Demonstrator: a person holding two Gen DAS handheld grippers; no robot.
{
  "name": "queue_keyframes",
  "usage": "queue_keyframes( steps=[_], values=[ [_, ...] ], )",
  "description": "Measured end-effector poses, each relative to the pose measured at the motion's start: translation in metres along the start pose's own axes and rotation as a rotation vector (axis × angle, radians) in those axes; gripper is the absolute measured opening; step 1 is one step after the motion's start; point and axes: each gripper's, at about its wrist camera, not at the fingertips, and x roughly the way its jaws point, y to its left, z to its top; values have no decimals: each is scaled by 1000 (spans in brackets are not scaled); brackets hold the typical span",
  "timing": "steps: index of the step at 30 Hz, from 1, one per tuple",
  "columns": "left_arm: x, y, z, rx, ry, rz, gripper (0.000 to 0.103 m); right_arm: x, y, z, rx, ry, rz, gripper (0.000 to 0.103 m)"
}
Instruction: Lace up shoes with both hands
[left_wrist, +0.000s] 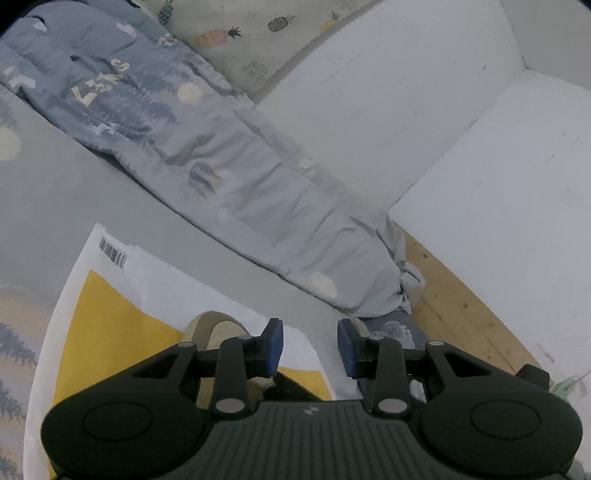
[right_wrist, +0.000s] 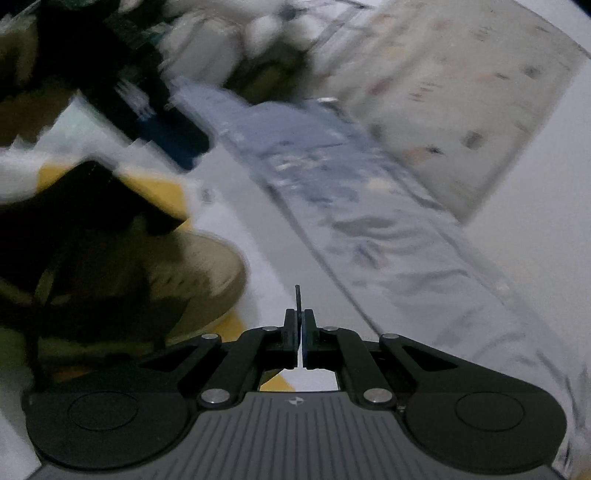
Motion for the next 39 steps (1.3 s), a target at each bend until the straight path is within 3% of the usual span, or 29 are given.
queue_keyframes(
  steps=[6, 14, 39],
  values=[
    [-1, 3, 1, -3, 3, 5, 30, 19, 23, 1, -241, -2, 105, 2],
    [1, 11, 2, -21, 11, 16, 30, 35, 35, -2, -402, -7, 189, 2],
    [4, 12, 4, -33, 18, 14, 30, 40, 18, 1, -537, -17, 287, 2]
  ],
)
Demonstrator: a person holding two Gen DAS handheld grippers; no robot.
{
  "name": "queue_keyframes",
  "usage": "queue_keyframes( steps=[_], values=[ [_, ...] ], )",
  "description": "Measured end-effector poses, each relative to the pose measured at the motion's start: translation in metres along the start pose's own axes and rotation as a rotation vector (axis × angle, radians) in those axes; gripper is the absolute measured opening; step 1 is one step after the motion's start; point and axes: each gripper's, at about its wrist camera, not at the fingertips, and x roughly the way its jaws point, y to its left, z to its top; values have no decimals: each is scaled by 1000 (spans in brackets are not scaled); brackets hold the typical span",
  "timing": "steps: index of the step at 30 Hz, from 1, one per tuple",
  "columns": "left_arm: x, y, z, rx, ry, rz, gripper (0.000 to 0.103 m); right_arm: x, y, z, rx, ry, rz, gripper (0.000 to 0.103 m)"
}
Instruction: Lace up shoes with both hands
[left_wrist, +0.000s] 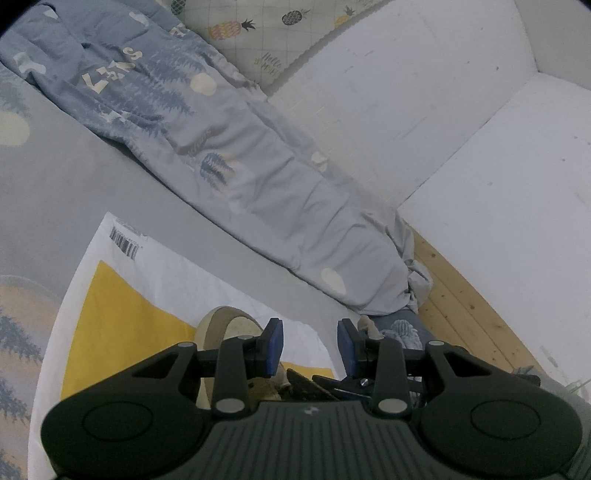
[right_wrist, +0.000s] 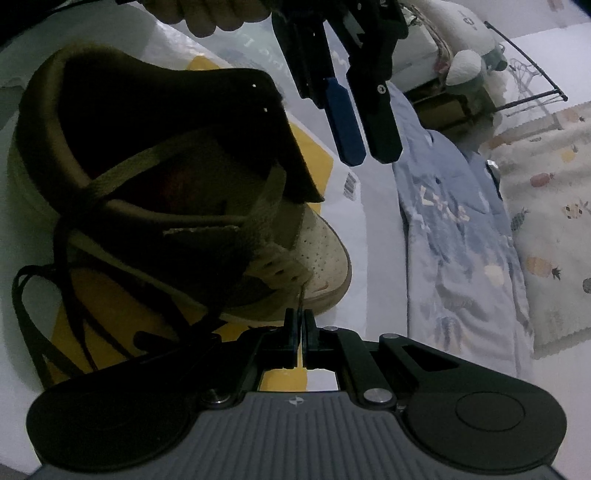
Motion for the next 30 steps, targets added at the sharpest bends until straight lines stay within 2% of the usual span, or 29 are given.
queue_keyframes(
  steps=[11, 22, 30],
  values=[
    [1, 1, 0, -5, 1, 0, 30, 11, -6, 3, -41, 9, 15, 2],
    [9, 1, -3, -4, 44, 32, 30, 22, -11, 8, -139, 22, 24, 2],
    [11, 2, -4, -13, 54, 33, 30, 25, -12, 17, -150, 10, 42, 2]
  ],
)
